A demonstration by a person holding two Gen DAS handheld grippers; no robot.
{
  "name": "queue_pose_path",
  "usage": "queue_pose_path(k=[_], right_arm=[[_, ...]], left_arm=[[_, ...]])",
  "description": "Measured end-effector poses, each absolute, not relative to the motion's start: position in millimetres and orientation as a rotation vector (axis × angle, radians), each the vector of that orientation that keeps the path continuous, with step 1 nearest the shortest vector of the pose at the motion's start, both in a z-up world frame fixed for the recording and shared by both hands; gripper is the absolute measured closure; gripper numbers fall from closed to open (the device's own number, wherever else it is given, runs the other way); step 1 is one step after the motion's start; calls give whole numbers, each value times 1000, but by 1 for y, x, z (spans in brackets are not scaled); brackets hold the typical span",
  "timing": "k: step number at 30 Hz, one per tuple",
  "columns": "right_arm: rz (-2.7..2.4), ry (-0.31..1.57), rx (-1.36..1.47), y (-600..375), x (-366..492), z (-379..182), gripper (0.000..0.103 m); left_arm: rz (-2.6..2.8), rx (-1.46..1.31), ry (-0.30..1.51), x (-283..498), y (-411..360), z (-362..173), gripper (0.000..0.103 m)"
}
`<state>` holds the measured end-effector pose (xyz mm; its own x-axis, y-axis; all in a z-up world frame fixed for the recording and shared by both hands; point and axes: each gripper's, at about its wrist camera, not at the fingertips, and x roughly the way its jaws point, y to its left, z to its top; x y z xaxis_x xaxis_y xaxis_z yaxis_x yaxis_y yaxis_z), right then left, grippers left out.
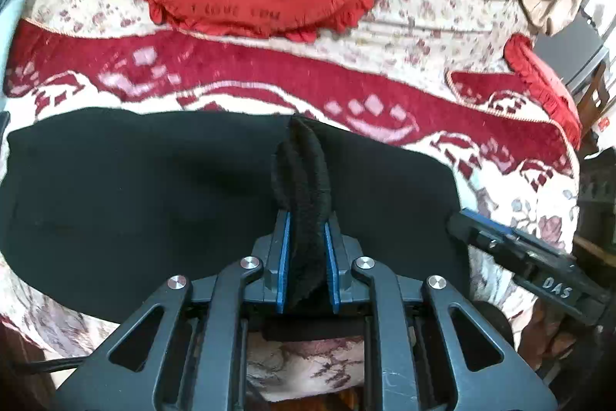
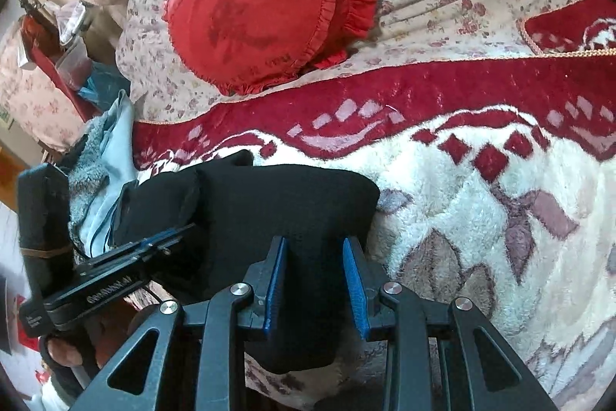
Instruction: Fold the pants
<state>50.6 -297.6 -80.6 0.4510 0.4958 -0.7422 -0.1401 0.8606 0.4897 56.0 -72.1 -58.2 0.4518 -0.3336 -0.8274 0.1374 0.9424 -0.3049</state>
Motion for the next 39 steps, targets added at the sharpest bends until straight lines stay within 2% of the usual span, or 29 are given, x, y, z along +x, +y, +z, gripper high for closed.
queue_pose_path(k=[7, 17, 23, 32, 39], right_arm=[[431, 1012, 384, -286, 53, -70, 74], [451, 1050, 339, -256, 80, -88, 73], [460, 1061, 334, -251, 88, -90, 73], [471, 1062, 292, -256, 48, -65, 74], [476, 1114, 244, -250, 27, -87, 73]], left_arm=[[-262, -211, 1018, 55, -56, -44, 88], [-184, -225, 1079, 59, -40, -80, 88], [-185, -239, 1078, 56, -37, -81, 88], [-185, -260, 1084, 49, -33, -81, 88], [-178, -246, 1087, 40, -35, -81, 88]])
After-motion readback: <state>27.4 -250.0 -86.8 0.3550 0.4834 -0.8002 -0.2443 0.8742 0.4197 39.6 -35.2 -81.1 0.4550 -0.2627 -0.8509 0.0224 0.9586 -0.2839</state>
